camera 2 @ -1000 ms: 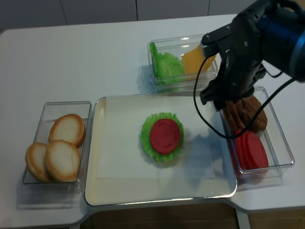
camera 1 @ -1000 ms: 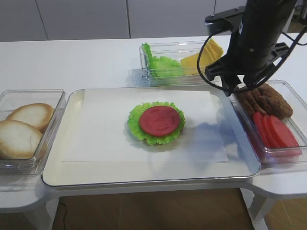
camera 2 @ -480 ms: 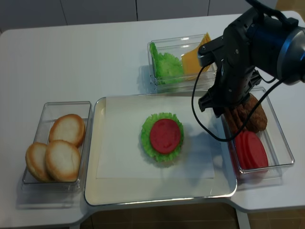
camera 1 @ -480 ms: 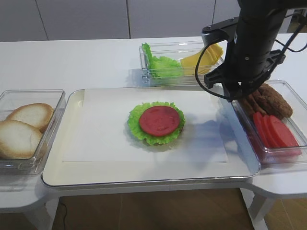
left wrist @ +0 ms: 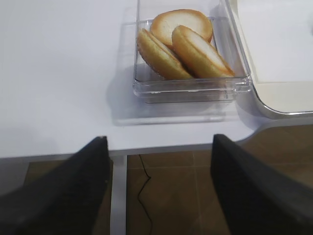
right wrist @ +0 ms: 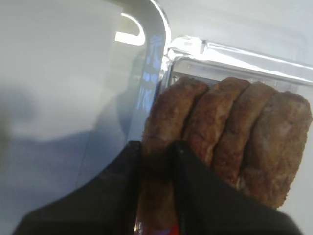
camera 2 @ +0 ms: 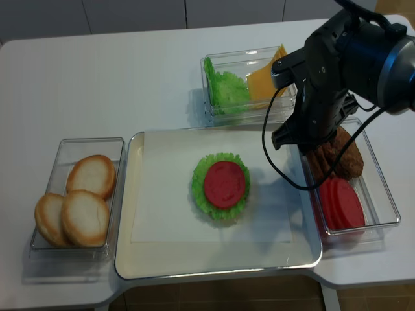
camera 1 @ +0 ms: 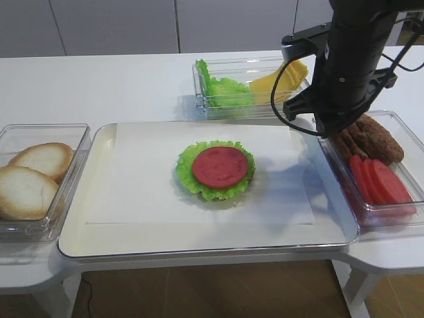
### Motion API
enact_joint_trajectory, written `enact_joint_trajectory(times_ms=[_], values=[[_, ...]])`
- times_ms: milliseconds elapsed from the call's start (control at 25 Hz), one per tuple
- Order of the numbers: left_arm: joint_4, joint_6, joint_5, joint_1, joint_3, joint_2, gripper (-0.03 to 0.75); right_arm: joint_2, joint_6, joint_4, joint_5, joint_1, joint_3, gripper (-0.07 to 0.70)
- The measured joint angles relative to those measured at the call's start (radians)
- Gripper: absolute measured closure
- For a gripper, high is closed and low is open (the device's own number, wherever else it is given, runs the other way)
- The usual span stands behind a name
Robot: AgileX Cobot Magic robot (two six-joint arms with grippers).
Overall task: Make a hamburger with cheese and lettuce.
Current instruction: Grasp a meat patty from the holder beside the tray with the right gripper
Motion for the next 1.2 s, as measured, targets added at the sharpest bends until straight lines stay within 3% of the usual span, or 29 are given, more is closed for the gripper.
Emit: enact_joint_trajectory(times_ms=[1200], values=[[0.0, 0.0, 0.0, 0.0, 0.0, 0.0, 0.239, -0.138, 0.048, 0.022, 0.044, 0.0, 0.0, 0.513]])
